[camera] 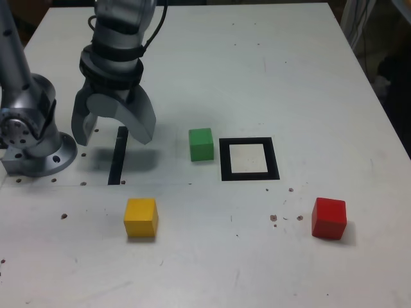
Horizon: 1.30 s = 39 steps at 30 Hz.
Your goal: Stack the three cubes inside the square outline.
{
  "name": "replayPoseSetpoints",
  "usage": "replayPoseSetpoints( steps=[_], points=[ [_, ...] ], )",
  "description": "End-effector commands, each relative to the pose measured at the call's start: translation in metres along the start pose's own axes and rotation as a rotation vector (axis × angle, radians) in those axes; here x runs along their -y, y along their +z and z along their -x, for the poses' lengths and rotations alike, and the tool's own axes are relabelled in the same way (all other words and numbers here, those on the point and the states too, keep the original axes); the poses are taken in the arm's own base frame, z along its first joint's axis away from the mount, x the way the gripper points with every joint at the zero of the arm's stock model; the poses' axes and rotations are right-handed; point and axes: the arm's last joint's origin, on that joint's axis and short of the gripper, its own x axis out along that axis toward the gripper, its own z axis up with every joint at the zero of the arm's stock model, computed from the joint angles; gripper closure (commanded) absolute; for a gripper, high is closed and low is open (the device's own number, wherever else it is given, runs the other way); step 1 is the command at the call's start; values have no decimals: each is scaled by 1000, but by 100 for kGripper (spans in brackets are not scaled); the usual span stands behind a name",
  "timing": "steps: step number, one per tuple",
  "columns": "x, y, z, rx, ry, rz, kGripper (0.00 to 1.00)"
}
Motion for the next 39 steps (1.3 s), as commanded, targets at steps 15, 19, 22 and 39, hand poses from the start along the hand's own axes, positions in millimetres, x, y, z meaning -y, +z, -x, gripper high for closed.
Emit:
replayPoseSetpoints(
  steps=[15,19,22,39],
  points=[
    [11,9,35,78,28,-18,2],
    [40,28,69,148,54,-70,3],
    [63,47,89,177,69,-107,3],
    [140,144,147,327,163,-239,3]
  ],
)
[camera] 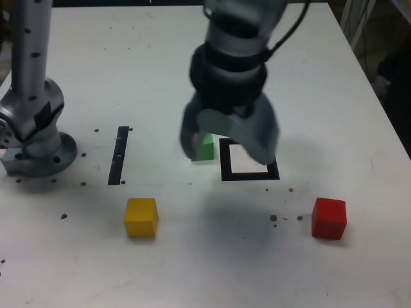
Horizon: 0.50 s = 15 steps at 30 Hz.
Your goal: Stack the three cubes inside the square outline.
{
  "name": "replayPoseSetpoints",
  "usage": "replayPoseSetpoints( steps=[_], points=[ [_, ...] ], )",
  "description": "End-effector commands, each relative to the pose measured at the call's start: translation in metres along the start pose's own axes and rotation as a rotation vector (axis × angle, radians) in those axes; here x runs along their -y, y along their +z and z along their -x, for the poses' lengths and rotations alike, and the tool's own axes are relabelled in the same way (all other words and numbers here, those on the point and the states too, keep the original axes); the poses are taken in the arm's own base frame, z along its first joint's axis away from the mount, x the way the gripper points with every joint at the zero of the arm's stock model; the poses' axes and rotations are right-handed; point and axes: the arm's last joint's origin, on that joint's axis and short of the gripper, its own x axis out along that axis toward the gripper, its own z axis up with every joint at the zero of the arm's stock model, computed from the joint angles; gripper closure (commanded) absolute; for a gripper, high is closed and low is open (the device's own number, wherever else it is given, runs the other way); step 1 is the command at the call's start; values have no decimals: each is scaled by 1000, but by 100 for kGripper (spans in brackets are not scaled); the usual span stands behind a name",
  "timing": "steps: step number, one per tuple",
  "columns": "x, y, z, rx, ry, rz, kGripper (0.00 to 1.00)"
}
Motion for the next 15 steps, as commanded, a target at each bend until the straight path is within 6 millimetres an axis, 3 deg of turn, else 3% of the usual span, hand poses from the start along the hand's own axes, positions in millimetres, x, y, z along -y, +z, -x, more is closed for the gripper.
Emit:
replayPoseSetpoints(
  steps=[1,9,15],
  points=[
    [5,24,33,160,-14,-8,3],
    [27,58,34,189,-10,-75,3],
    [33,75,23,175,-7,-90,3]
  ],
)
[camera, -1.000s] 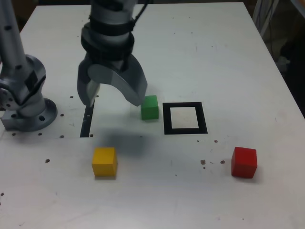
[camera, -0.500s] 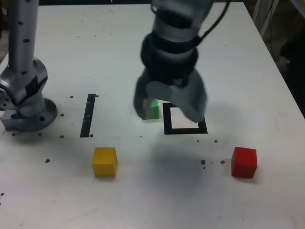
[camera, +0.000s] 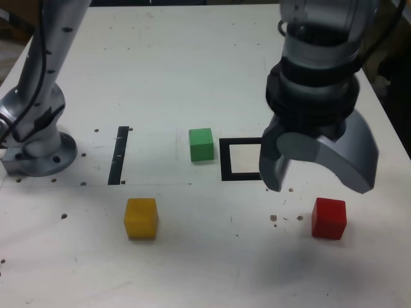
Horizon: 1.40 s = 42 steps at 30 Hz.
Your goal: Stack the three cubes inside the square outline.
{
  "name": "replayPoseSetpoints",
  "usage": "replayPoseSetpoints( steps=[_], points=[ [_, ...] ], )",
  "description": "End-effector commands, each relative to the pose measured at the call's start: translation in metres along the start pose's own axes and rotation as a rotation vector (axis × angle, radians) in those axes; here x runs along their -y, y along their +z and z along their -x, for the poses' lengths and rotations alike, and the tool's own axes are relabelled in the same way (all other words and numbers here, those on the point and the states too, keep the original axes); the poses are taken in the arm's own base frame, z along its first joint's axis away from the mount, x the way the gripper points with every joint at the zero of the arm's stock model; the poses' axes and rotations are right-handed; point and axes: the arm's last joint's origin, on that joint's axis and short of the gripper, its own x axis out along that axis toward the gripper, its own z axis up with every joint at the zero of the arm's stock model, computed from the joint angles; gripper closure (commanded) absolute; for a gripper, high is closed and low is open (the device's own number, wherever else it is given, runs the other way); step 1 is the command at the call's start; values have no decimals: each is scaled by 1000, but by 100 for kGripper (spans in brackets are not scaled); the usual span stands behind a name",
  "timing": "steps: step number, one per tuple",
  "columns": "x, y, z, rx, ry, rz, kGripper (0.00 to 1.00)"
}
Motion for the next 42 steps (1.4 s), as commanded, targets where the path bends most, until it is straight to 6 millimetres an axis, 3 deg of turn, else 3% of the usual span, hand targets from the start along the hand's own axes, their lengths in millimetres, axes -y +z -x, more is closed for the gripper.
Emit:
replayPoseSetpoints(
  steps=[1,9,21,27,35,42],
  points=[
    [3,8,-16,-34,3,-12,3],
    [4,29,-53,-90,4,-26,5],
    [-1,44,-91,-154,8,-25,11],
    [-4,49,-102,-168,14,-26,21],
    [-5,55,-103,-149,17,-28,45],
    [-4,58,-109,-150,13,-27,55]
  ],
)
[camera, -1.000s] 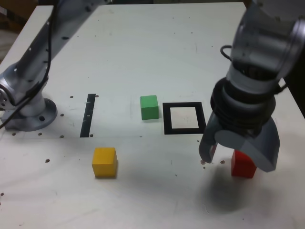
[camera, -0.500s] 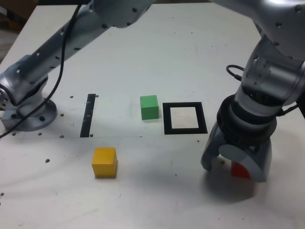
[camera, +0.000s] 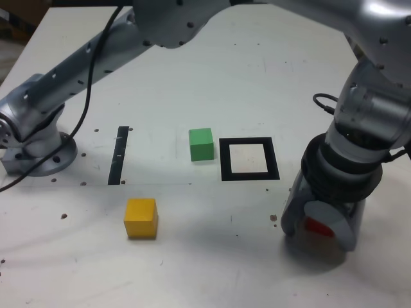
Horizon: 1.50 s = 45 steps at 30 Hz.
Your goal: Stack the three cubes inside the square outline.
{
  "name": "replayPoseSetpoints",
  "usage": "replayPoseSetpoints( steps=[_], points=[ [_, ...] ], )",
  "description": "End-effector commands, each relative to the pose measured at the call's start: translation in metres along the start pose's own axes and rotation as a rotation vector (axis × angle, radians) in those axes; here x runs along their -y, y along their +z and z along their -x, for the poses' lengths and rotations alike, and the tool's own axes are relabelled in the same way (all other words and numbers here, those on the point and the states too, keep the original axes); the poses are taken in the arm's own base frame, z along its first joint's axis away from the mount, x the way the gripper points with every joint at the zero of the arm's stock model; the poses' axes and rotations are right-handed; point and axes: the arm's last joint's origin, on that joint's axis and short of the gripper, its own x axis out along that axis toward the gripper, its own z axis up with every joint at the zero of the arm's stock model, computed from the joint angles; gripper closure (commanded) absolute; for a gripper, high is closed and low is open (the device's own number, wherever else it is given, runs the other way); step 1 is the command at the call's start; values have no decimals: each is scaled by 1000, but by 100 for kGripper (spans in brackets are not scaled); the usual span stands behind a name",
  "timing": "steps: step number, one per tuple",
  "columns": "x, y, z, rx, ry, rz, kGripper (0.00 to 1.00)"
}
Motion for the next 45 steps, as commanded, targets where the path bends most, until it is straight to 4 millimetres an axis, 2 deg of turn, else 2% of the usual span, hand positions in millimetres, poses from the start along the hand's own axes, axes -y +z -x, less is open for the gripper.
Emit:
replayPoseSetpoints(
  steps=[1,7,13,17,20,23,26,35,45],
  points=[
    [-1,2,-2,1,0,1,58],
    [-1,1,-1,-4,2,1,72],
    [-5,-10,12,-25,14,2,76],
    [-13,-31,36,-18,35,9,76],
    [-21,-58,57,-7,53,36,76],
    [-31,-80,65,-15,62,84,76],
    [-43,-94,59,-37,60,136,75],
    [-82,-130,20,-5,36,269,75],
    [-89,-140,0,-11,-2,311,75]
  ],
)
